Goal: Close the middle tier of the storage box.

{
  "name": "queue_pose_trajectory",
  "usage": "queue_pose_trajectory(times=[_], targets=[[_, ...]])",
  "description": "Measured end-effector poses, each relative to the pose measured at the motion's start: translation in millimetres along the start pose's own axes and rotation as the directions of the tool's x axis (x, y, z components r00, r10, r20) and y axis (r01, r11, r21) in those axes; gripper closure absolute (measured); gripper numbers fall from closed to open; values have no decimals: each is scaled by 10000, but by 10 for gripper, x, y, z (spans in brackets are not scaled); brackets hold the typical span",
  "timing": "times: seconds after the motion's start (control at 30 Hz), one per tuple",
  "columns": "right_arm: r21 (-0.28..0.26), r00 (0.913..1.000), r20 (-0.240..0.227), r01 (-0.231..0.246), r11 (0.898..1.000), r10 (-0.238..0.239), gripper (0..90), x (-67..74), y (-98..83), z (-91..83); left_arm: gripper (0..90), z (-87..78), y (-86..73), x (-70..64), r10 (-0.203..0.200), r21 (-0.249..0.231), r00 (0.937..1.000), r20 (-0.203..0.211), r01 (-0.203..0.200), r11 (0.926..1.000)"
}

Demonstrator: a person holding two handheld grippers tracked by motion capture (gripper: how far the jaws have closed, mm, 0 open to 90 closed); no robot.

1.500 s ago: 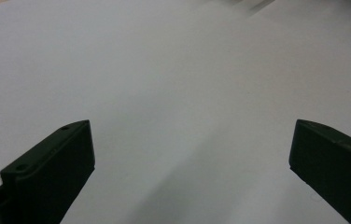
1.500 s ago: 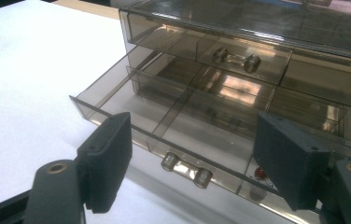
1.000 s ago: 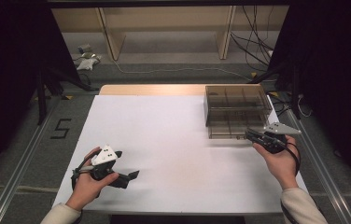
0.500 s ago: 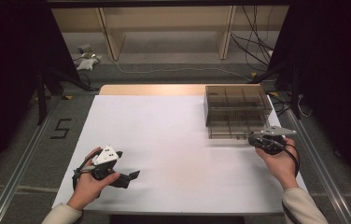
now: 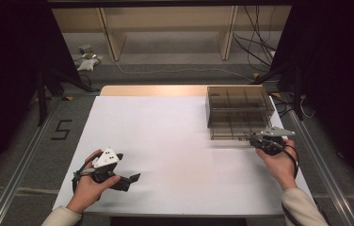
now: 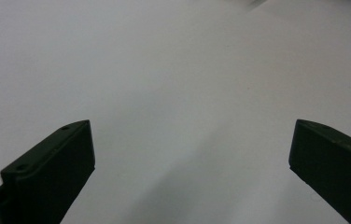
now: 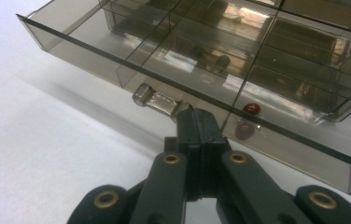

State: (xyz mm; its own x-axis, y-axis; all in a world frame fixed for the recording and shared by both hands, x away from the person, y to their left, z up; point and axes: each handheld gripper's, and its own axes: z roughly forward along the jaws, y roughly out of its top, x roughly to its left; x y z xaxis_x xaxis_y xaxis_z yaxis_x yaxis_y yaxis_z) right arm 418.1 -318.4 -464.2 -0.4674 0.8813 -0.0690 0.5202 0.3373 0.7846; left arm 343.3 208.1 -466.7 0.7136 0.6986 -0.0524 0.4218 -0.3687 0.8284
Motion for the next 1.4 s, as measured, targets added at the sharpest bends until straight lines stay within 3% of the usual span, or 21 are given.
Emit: queue_pose_trajectory(times=[1.4], targets=[[-155, 9990, 433, -90, 9998, 96, 900, -65, 61, 113, 1, 14, -6, 12, 4, 100, 10000, -17, -4, 10000]])
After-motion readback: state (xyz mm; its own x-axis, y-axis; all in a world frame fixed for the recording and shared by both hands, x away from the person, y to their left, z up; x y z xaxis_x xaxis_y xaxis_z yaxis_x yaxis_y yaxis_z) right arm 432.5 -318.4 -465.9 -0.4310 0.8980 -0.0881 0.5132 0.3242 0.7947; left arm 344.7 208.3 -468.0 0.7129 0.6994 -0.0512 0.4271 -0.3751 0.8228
